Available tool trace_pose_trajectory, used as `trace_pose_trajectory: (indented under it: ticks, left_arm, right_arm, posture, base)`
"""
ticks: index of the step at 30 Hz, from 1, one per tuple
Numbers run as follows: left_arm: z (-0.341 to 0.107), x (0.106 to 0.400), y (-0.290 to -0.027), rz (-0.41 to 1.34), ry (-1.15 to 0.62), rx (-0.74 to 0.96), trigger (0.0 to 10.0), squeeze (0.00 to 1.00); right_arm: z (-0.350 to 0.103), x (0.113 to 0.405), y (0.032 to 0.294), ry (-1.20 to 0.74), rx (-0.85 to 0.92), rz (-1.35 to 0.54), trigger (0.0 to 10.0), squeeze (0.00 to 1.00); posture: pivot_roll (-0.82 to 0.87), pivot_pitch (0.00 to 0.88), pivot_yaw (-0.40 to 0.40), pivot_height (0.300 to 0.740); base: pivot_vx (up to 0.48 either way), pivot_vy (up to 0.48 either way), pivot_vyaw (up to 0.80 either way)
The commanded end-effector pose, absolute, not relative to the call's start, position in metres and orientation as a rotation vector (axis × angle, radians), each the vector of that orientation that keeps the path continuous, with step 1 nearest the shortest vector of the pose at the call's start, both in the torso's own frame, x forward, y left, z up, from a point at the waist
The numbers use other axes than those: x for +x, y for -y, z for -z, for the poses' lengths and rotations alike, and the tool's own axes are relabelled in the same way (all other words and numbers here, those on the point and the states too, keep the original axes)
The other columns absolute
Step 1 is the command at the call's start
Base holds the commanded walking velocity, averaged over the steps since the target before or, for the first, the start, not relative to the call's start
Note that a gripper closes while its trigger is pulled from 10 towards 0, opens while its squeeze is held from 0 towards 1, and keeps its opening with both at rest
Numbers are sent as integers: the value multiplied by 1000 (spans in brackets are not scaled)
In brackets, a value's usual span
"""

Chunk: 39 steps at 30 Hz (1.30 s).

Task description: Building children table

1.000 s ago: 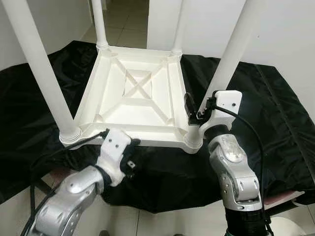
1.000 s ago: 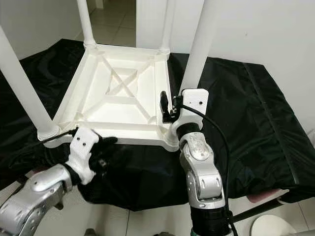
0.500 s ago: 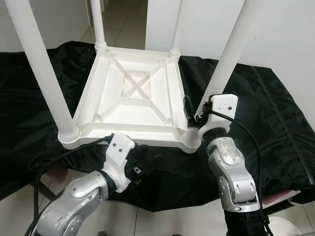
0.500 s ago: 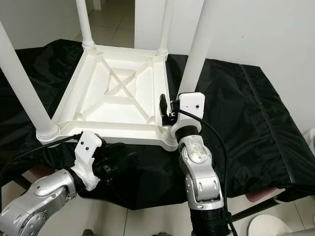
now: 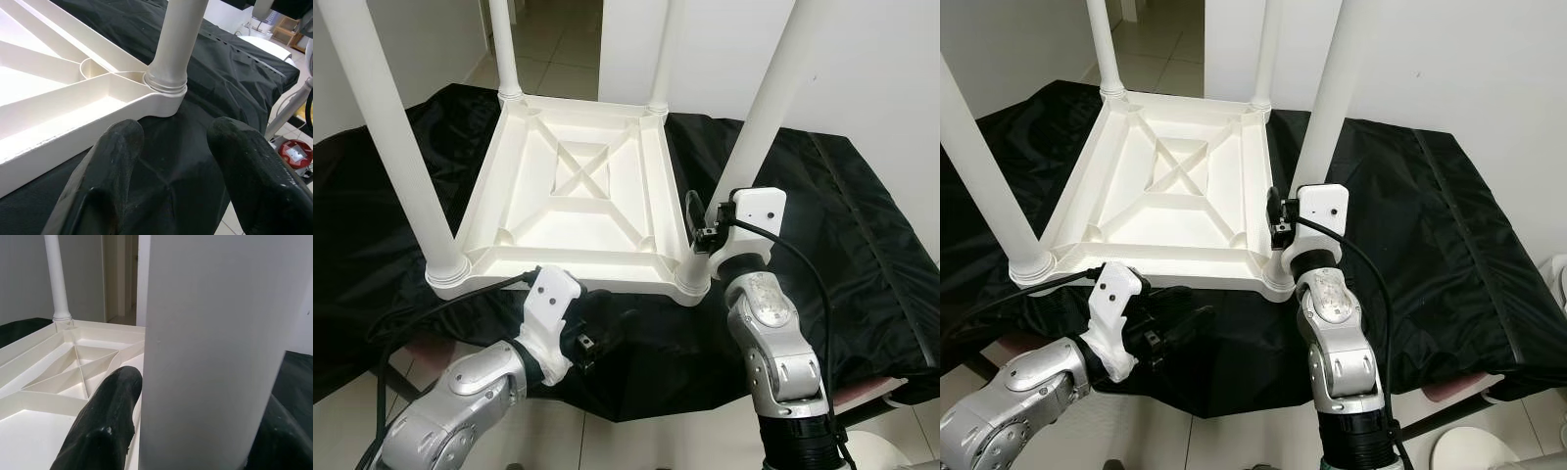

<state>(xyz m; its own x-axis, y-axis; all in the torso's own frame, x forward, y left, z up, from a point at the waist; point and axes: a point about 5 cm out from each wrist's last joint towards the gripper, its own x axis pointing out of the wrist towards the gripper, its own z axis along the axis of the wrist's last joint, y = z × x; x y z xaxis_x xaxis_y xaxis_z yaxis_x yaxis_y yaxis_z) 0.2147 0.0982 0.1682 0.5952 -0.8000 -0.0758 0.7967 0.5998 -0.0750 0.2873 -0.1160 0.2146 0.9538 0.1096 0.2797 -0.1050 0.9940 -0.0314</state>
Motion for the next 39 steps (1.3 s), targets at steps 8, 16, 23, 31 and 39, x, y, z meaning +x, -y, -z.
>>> trace_pose_trajectory:
  ticks: [8,16,23,31,39]
  left_arm:
    - [-172,203,-87,1143,-92,-55,10000,0]
    - [-172,203,-86,1146,-90,-50,10000,0]
    - [-174,202,-83,1167,-87,-52,10000,0]
    - [-175,202,-82,1170,-83,-55,10000,0]
    - [-176,202,-80,1173,-82,-62,10000,0]
  right_arm:
    - [-213,289,113,284,-11,-109,10000,0]
    - [-213,290,113,282,-6,-102,10000,0]
    - [-208,297,111,168,518,-103,10000,0]
    - [-209,300,115,139,800,-119,10000,0]
    - [-204,297,122,115,1204,-185,10000,0]
  posture:
    - [60,79,-86,740]
    - [58,84,-86,740]
    - [54,93,-82,740]
    - [50,101,-85,740]
    - [43,112,-83,740]
  base:
    - [0,0,0]
    - [0,0,0]
    - [0,0,0]
    - [0,0,0]
    - [0,0,0]
